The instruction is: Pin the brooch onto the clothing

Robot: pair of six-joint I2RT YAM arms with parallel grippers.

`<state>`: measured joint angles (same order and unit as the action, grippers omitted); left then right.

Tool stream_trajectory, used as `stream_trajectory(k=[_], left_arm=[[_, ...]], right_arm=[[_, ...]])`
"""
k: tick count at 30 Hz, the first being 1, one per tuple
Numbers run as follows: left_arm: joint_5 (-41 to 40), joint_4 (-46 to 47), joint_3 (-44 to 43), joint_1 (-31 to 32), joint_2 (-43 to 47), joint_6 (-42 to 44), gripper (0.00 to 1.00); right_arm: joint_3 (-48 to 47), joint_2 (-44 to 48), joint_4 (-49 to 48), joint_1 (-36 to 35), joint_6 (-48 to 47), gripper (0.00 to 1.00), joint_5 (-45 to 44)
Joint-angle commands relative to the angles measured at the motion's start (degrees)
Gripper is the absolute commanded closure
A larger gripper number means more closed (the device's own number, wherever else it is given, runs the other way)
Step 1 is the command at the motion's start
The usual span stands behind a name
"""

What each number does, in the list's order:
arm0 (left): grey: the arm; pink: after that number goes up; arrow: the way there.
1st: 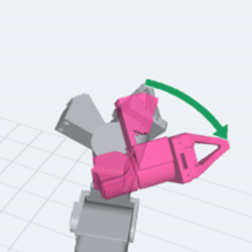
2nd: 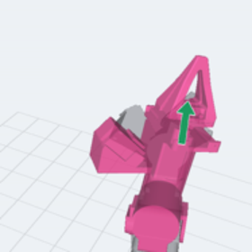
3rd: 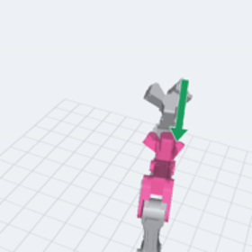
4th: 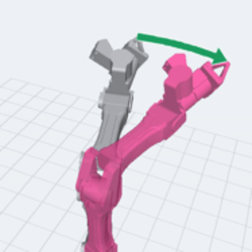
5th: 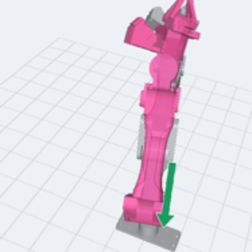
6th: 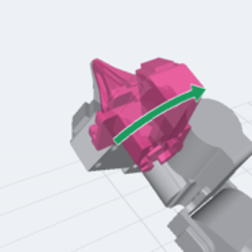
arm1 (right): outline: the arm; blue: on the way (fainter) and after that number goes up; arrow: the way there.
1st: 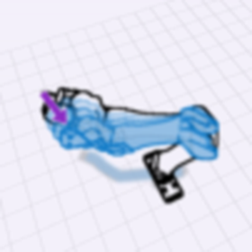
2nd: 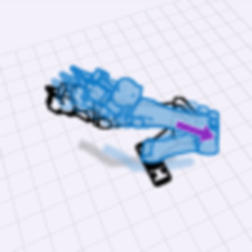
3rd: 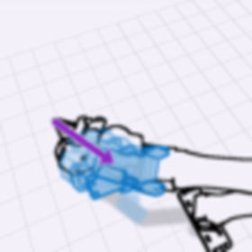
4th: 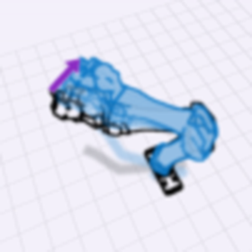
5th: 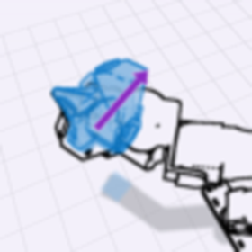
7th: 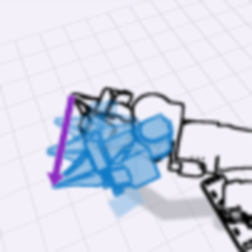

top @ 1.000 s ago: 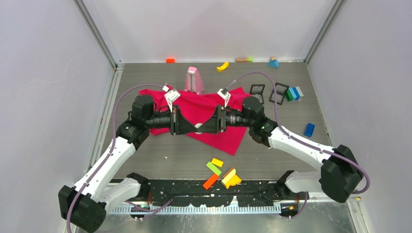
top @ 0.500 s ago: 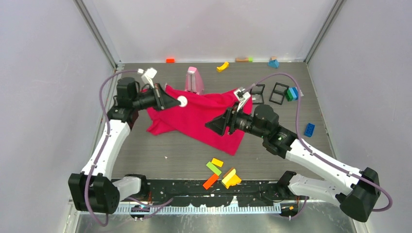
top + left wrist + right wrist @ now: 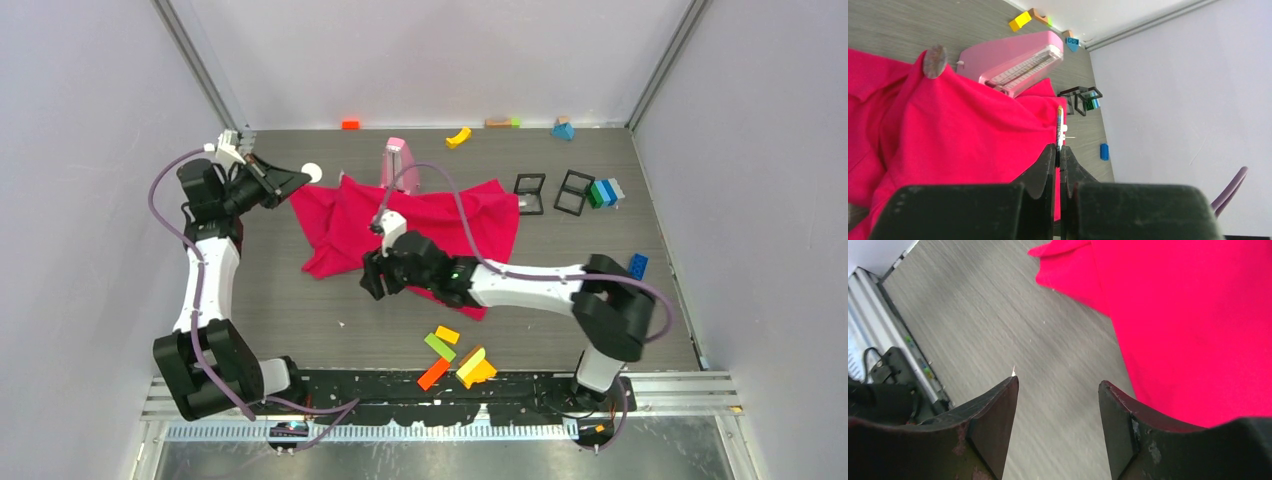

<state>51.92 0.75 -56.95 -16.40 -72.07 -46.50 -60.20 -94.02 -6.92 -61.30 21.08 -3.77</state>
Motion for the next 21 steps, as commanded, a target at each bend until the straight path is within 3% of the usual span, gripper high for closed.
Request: stream_trajectory(k=[1,8,16,21], left_arm=[[2.16,4.25,1.34,-3.39,-0.18,-1.78,1.0],[-4.96,-9.93,-0.61,-4.87,2.58,9.1,1.0],[-5.09,-10.26,-0.48,-6.16,2.36,9.24,1.0],[-4.97,-9.88,-0.26,-6.18,2.71,9.15,1.0]], right_arm=[[-10.17,-8.3,-6.71,-0.49,-6.22,0.35,-2.26],[-23.84,-23.76,-6.01,-0.47,-13.38,0.39,-3.43],[-35.89,-37.27,-3.59,-0.35,-19.92,0.42,-11.64],[-39.43,-40.11,-3.41,-0.4,-20.72,0.52,-15.63]])
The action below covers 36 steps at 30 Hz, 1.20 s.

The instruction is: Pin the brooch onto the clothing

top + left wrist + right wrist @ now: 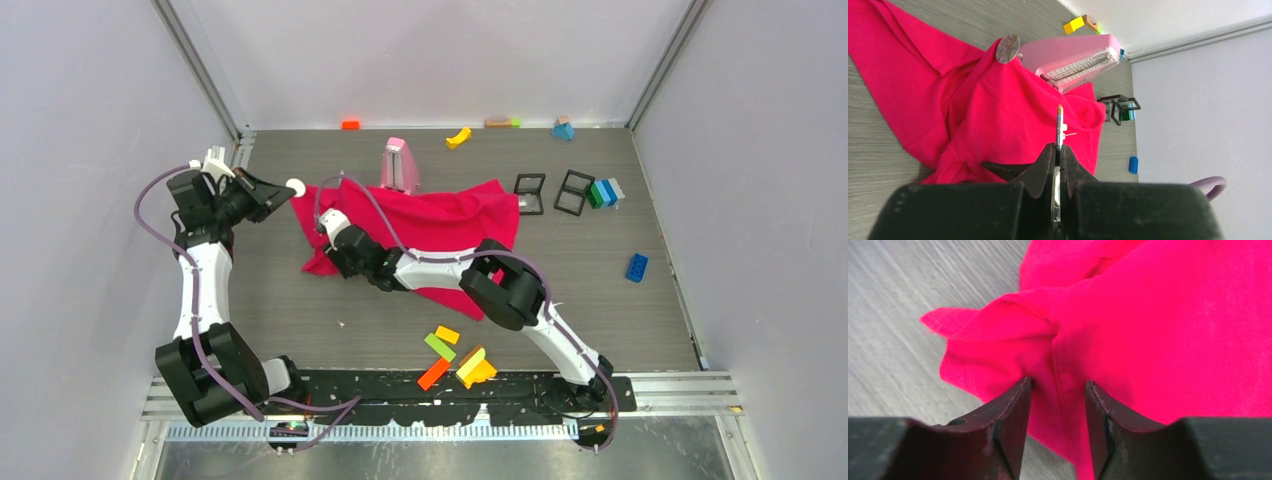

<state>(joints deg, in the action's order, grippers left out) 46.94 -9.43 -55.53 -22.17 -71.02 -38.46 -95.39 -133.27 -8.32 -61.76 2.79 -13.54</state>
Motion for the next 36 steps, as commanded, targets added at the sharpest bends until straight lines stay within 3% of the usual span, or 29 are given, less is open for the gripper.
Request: stream_trajectory(k=[1,2,3,5,7,15,22,26,30,31,33,35,36], left_arm=[[0.06,0.29,-1.68,-0.41,1.57,1.1,1.0],[0.06,0.29,-1.68,-0.49,1.54,1.1,1.0],[0.07,0.29,-1.64,-0.48,1.5,1.1,1.0],[0.02,0.29,-1.69,-0.57,1.34,1.1,1.0],[0.03,0.36,-1.6,-0.57,1.27,1.1,1.0],[0.27,0.61,-1.29,-0.59,0.89,0.84,1.0],[0.83,1.07,-0.96,-0.5,0.75,0.41,1.0],[0.88,1.26,-0.76,-0.05,0.76,0.26,1.0],[0.9,1.18,-0.74,1.01,0.7,0.49,1.0],[0.92,1.17,-0.77,1.21,0.71,0.53,1.0],[0.77,0.93,-0.79,1.65,0.62,0.8,1.0],[0.42,0.47,-0.89,2.3,0.74,1.23,1.0],[0.19,0.04,-1.0,2.72,0.79,1.54,1.0]], right_arm=[[-4.3,-1.03,-2.24,0.06,-2.43,0.61,-5.96],[-4.3,-0.98,-2.24,0.06,-2.43,0.67,-5.92],[-4.2,-0.64,-2.03,0.06,-2.43,0.81,-5.82],[-2.89,0.94,-1.91,0.06,-2.44,0.96,-5.24],[0.12,3.89,-2.53,0.01,-1.8,0.99,-3.85],[19.17,25.56,-1.94,-1.56,4.1,0.99,4.43],[37.51,45.18,5.39,-5.45,12.26,0.99,3.68],[45.79,54.37,13.26,-5.84,20.81,0.99,-2.47],[50.81,63.91,22.08,-5.85,26.67,0.99,-14.13],[51.99,66.52,24.22,-5.84,27.41,0.99,-15.81],[53.04,69.11,26.66,-5.83,28.59,0.84,-19.03],[52.87,70.46,28.21,-5.83,28.41,0.59,-20.11],[52.64,70.71,28.5,-5.83,27.97,0.55,-20.07]])
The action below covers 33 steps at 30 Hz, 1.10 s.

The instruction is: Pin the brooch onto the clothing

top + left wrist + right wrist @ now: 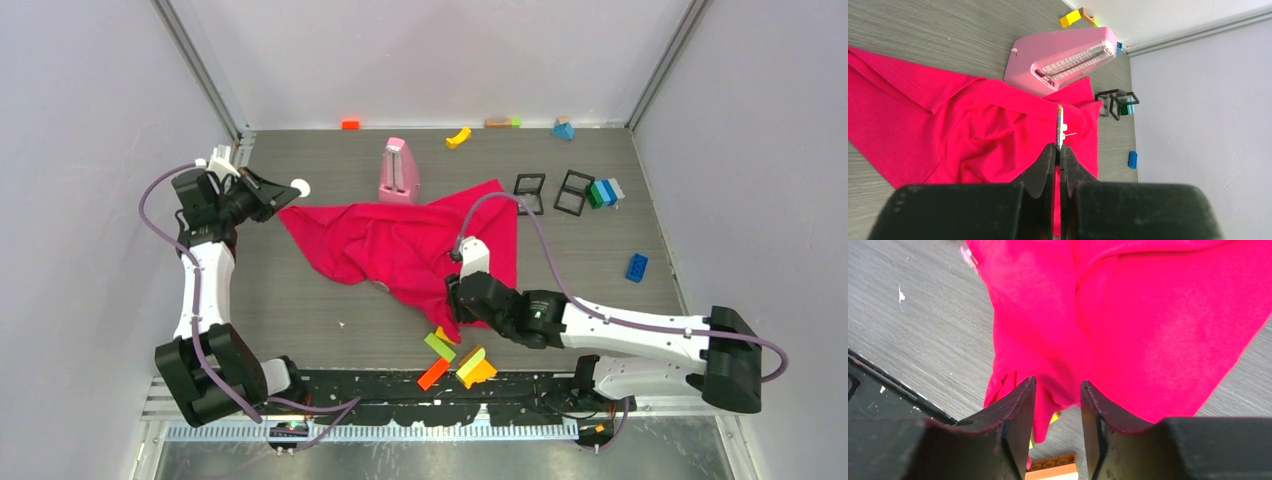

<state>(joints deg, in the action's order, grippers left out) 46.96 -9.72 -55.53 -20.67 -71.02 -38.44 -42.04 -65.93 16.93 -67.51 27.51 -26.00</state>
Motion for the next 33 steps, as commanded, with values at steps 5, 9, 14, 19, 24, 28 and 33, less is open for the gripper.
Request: stream_trajectory(k=[5,9,14,19,24,28,33], left_arm=[[-1.43,-2.31,-1.7,3.98,1.42,3.66,1.0],[-3.17,-5.41,-1.78,8.22,1.9,6.61,1.0],[-3.9,-7.26,0.83,11.99,2.92,7.94,1.0],[-5.52,-8.5,3.95,12.67,6.62,8.6,1.0],[-16.15,-14.95,4.56,12.67,10.56,11.91,1.0],[-19.45,-15.46,6.26,12.67,12.34,10.87,1.0],[-20.62,-17.09,6.51,12.67,12.64,11.22,1.0]], right_arm=[[-5.14,2.48,3.54,-0.08,-1.87,0.41,-3.72],[-9.85,-0.49,3.31,0.05,-6.3,0.36,2.2],[-13.06,-8.4,-1.01,1.53,-8.39,0.35,9.07],[-15.51,-17.13,-7.15,5.72,-7.83,0.37,17.71],[-23.06,-28.81,-10.94,7.72,-9.73,0.42,19.72],[-29.39,-36.37,-13.91,8.09,-10.61,0.44,20.88],[-36.57,-45.09,-16.17,8.27,-10.37,0.5,21.47]])
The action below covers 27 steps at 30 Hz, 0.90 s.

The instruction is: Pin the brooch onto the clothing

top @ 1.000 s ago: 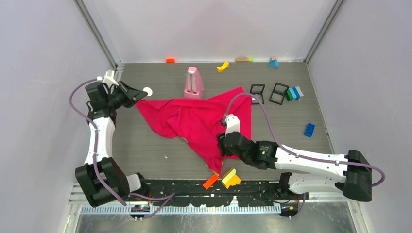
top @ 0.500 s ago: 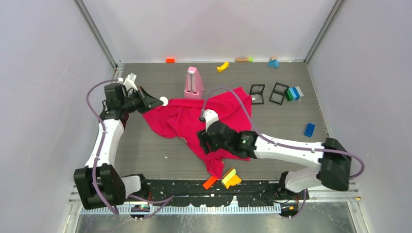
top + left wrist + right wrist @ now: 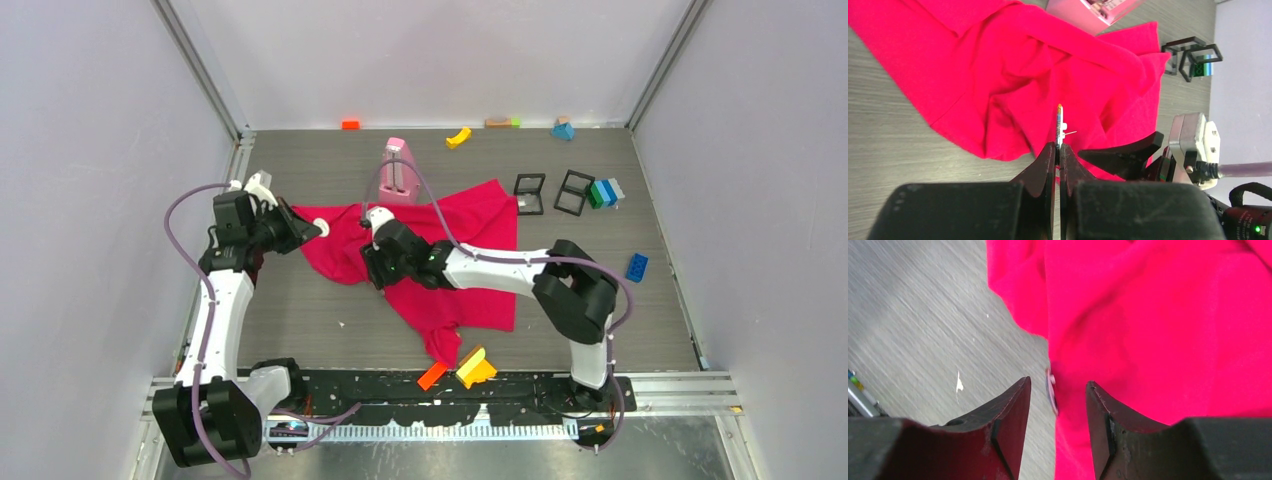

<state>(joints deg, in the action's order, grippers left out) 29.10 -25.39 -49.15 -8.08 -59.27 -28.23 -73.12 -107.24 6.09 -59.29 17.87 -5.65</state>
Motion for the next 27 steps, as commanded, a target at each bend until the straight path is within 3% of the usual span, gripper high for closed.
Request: stream_trajectory(k=[1,12,14,17,19,27], left_arm=[[-2.73,-1.38,0.04,0.1,0.83,1.03,1.0],[-1.46,-1.08,0.18,-0.01,1.47,1.16,1.0],[-1.13,-0.96,0.26,0.05,1.53,1.23,1.0],[-1.55,-1.4,0.36,0.19,1.74,1.42,1.0],[-3.27,-2.36,0.37,1.14,1.99,1.61,1.0],[-11.43,-2.97,4.26,12.84,4.37,-0.35,1.0]], right_arm=[[-6.13,-4.65,-5.45,0.05,-0.62,0.51,0.91],[-13.28,-14.07,-4.71,0.15,-0.12,0.62,-1.99],[-13.8,-14.78,-4.87,0.14,0.07,0.68,-2.57],[-13.28,-14.28,-5.58,0.14,0.76,0.9,-3.88],[-11.73,-12.66,-7.26,0.2,1.13,0.98,-4.2],[-2.52,-2.58,-13.34,2.26,4.92,0.99,0.4]])
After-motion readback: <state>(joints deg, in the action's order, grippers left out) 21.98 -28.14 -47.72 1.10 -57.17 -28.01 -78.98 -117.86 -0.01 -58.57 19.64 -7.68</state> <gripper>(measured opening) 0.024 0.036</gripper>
